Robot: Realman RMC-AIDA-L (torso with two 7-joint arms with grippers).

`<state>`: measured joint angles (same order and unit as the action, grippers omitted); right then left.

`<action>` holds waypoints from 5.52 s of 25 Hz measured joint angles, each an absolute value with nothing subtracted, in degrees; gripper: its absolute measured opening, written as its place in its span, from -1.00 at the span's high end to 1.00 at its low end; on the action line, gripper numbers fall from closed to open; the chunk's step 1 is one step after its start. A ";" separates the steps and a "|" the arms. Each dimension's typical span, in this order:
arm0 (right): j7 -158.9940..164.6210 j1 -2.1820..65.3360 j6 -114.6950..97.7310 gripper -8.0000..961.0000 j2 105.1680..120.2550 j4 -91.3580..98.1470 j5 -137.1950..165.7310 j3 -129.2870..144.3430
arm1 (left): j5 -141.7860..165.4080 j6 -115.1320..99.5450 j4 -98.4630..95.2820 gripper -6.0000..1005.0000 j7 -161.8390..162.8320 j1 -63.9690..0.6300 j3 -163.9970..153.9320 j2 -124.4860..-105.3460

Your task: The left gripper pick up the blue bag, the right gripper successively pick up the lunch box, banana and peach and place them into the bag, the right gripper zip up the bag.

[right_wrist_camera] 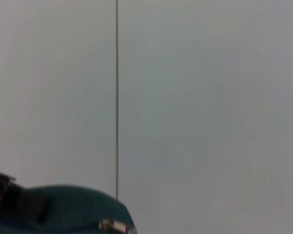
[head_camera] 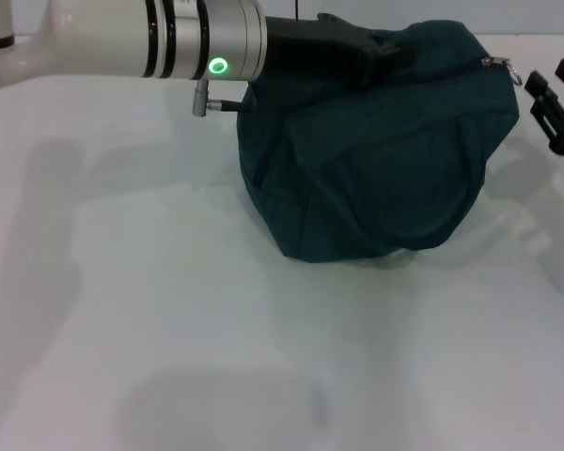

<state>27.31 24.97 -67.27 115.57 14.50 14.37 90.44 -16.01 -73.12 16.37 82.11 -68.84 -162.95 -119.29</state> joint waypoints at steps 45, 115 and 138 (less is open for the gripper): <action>27.46 23.59 -70.38 0.18 115.31 17.13 14.47 95.30 | -15.97 -75.58 17.48 0.86 81.61 -66.42 -162.95 -119.29; 24.05 27.31 -70.99 0.36 116.02 18.54 15.41 99.03 | -18.67 -75.59 17.16 0.73 78.75 -64.92 -162.95 -119.36; 19.57 27.07 -71.77 0.63 115.97 18.18 14.32 98.76 | -19.13 -75.58 17.14 0.69 77.81 -65.11 -162.95 -119.35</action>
